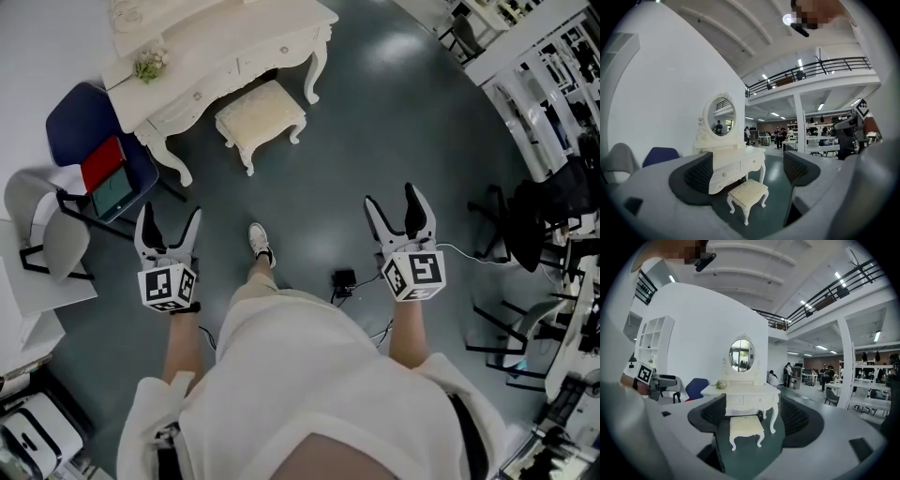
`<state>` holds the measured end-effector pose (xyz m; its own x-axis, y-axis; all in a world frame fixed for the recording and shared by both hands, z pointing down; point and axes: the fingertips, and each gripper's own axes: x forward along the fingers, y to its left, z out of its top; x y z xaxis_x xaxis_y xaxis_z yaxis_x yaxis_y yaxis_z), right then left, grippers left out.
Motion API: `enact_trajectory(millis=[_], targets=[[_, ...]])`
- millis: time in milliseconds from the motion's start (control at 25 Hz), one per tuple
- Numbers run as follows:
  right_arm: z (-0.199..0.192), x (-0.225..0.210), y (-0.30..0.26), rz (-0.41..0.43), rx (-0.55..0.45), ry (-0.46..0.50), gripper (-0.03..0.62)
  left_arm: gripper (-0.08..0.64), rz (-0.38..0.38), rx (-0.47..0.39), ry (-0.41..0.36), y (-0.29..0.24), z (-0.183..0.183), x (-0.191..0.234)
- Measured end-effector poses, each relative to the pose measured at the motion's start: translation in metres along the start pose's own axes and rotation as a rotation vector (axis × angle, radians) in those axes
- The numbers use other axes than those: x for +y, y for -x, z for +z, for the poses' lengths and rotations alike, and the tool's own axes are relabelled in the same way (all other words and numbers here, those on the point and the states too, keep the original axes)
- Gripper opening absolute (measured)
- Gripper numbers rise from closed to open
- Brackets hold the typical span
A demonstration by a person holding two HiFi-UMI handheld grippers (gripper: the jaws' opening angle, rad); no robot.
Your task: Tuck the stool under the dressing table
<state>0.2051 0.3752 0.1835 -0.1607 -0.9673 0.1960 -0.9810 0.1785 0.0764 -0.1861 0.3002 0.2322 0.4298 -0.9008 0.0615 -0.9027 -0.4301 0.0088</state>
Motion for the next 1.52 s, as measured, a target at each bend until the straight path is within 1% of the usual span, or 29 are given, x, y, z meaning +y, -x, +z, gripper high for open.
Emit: enact_trajectory(millis=[80, 200, 320, 400, 520, 680, 760, 840, 960, 1040, 1120, 1240, 1360, 1520], targets=[[0.005, -0.008, -0.029, -0.007, 0.009, -0.002, 0.345, 0.467, -0.011, 0.010, 0.010, -0.032, -0.003, 0.010], [0.019, -0.016, -0.084, -0.022, 0.015, 0.020, 0.345, 0.466, -0.030, 0.007, -0.002, -0.087, 0.003, 0.031], [0.037, -0.021, -0.140, -0.029, 0.018, 0.047, 0.345, 0.466, -0.047, 0.015, 0.022, -0.138, 0.004, 0.053], [0.048, -0.020, -0.178, -0.025, 0.017, 0.049, 0.345, 0.466, -0.075, 0.022, 0.031, -0.168, 0.005, 0.064], [0.061, -0.017, -0.219, -0.029, 0.009, 0.048, 0.345, 0.466, -0.137, 0.061, 0.046, -0.206, -0.004, 0.071], [0.059, -0.022, -0.252, -0.029, 0.026, 0.028, 0.345, 0.466, -0.192, 0.099, 0.063, -0.244, -0.015, 0.064], [0.053, -0.028, -0.261, -0.025, 0.047, 0.013, 0.345, 0.466, -0.212, 0.125, 0.069, -0.255, -0.022, 0.054], [0.048, -0.037, -0.273, -0.014, 0.060, -0.024, 0.345, 0.466, -0.229, 0.154, 0.074, -0.267, -0.027, 0.044], [0.039, -0.053, -0.299, 0.020, 0.071, -0.064, 0.345, 0.466, -0.239, 0.183, 0.048, -0.289, -0.030, 0.034], [0.026, -0.061, -0.318, 0.063, 0.098, -0.067, 0.345, 0.466, -0.223, 0.209, 0.027, -0.302, -0.034, 0.030], [0.015, -0.069, -0.341, 0.119, 0.136, -0.041, 0.346, 0.468, -0.192, 0.235, 0.020, -0.314, -0.038, 0.026], [-0.007, -0.081, -0.372, 0.180, 0.199, 0.029, 0.347, 0.466, -0.154, 0.260, 0.022, -0.335, -0.048, 0.020], [-0.038, -0.081, -0.398, 0.235, 0.258, 0.048, 0.345, 0.466, -0.124, 0.290, 0.035, -0.351, -0.072, 0.023], [-0.082, -0.078, -0.429, 0.313, 0.306, 0.091, 0.341, 0.468, -0.096, 0.321, 0.034, -0.374, -0.108, 0.023]])
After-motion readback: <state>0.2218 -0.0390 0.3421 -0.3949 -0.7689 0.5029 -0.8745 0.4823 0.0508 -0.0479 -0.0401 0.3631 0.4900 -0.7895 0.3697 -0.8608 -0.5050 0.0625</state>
